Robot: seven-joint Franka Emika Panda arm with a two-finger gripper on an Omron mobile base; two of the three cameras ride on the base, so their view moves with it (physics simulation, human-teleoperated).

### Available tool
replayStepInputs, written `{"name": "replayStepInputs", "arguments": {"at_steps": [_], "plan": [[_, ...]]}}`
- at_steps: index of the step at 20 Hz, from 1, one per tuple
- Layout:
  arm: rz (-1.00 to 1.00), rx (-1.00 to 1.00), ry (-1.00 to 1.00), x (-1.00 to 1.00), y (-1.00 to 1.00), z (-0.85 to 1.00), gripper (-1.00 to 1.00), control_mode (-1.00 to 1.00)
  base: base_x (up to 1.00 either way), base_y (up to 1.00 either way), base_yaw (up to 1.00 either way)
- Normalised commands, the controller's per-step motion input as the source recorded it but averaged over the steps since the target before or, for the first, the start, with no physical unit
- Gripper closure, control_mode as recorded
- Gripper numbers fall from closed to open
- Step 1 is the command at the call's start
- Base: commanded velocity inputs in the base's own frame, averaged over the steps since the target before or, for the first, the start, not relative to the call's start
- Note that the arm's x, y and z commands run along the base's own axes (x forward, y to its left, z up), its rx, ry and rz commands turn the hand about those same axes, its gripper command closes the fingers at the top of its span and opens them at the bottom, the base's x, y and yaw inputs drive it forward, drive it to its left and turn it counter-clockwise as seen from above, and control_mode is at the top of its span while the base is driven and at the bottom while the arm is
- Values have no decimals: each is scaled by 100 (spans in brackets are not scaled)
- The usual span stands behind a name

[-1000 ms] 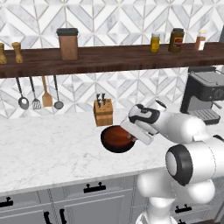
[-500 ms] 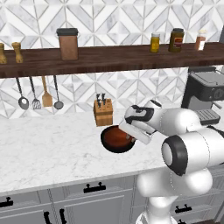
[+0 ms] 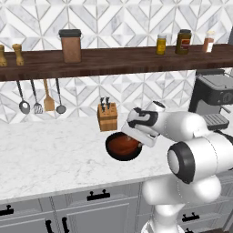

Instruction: Pick up the bowls on the counter and stack them on top of one another in the open cabinet. Place the smaller bowl on top of the larger bowl.

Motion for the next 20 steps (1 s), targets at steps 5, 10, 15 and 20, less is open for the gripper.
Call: {"name": "replayStepInputs", "arguments": {"at_steps": [5,10,15,20], "plan": [[0,2,0,0,-7,30,-100,-100,0,0,0],[0,6,0,-7,-40,11,-100,-100,0,0,0],[0,0,1,-1,-25,-1,-100,-100,0,0,0],[1,0,5,7,-10,-11,-100,-100,0,0,0]]}}
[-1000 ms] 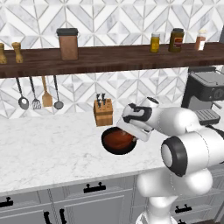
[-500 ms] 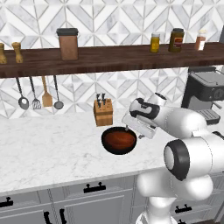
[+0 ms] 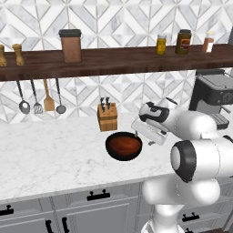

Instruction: Pick up the bowls on the counter and stack them on top of one another in the open cabinet. Place the smaller bowl on top of the larger bowl.

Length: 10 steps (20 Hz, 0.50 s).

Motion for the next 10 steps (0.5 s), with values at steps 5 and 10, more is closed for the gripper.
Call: {"name": "replayStepInputs", "arguments": {"at_steps": [5,10], "plan": [[1,-2,10,13,0,-32,-100,-100,0,0,0],[0,-4,2,10,2,-26,-100,-100,0,0,0]]}}
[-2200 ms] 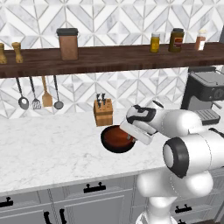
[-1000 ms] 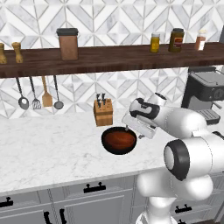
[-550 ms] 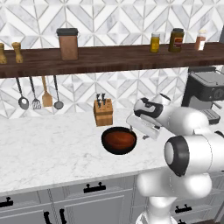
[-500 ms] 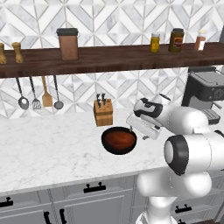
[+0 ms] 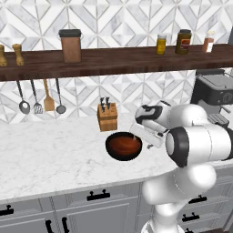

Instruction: Pick up the bowls on the counter and stack them on top of one another in the open cabinet. Place the smaller bowl on top of the larger bowl.

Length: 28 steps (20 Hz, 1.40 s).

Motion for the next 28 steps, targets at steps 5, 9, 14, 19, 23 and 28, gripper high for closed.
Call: {"name": "replayStepInputs", "arguments": {"at_steps": [5,9,14,19,23,28], "plan": [[1,-3,0,10,12,-28,-100,-100,0,0,0],[1,-3,0,11,18,-32,-100,-100,0,0,0],[1,0,0,3,7,-27,100,-100,0,0,0],[0,0,0,-1,0,-1,100,-100,0,0,0],[-1,0,0,-33,-2,0,100,-100,0,0,0],[-14,2,-6,-51,-23,8,100,-100,0,0,0]]}}
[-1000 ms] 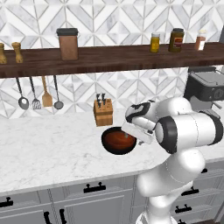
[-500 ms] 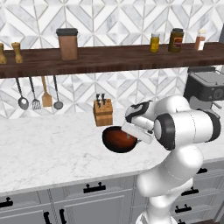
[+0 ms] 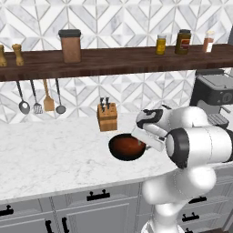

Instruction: Pick up the bowls on the counter and stack them on top of one another in the open cabinet. Place the smaller bowl on top of the larger bowl.

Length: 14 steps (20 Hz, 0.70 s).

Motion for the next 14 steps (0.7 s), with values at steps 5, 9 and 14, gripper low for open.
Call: {"name": "replayStepInputs", "arguments": {"at_steps": [5,9,14], "plan": [[-31,0,-16,-49,-25,40,100,-100,0,0,0],[-40,1,-12,-21,-22,63,100,-100,0,0,0],[-45,1,0,-28,-12,63,100,-100,0,0,0]]}}
